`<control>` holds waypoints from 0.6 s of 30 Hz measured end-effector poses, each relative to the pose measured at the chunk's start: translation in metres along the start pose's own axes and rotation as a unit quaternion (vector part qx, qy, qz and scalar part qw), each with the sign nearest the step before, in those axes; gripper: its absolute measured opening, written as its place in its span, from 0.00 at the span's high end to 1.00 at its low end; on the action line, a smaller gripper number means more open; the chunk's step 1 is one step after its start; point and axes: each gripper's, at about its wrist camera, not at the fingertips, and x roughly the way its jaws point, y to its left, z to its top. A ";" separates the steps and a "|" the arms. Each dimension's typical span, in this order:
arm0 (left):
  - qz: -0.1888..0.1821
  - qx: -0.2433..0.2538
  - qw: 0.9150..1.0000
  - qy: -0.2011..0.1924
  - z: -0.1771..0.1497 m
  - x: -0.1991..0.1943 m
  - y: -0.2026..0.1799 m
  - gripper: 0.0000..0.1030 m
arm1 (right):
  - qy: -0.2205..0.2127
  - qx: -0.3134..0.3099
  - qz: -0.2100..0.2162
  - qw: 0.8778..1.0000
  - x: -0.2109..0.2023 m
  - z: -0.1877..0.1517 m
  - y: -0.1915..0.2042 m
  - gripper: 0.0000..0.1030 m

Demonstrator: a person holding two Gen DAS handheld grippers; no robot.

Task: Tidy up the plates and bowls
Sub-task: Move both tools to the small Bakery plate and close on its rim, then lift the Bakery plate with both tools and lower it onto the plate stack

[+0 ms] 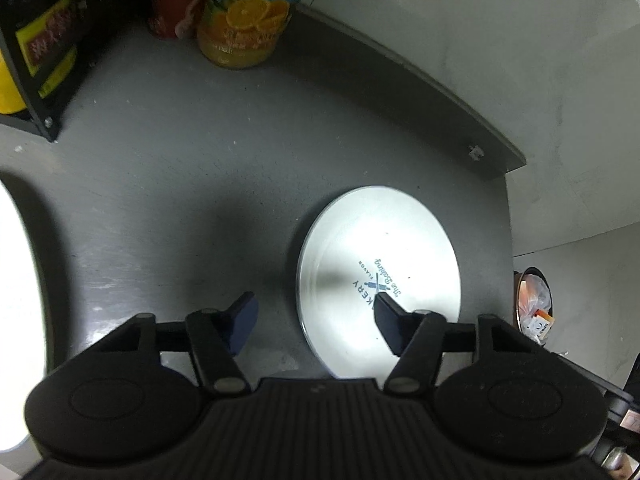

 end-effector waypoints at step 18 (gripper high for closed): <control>0.008 -0.034 0.999 0.028 0.004 0.049 0.008 0.82 | 0.068 -0.001 0.010 0.998 0.054 0.010 -0.017 0.72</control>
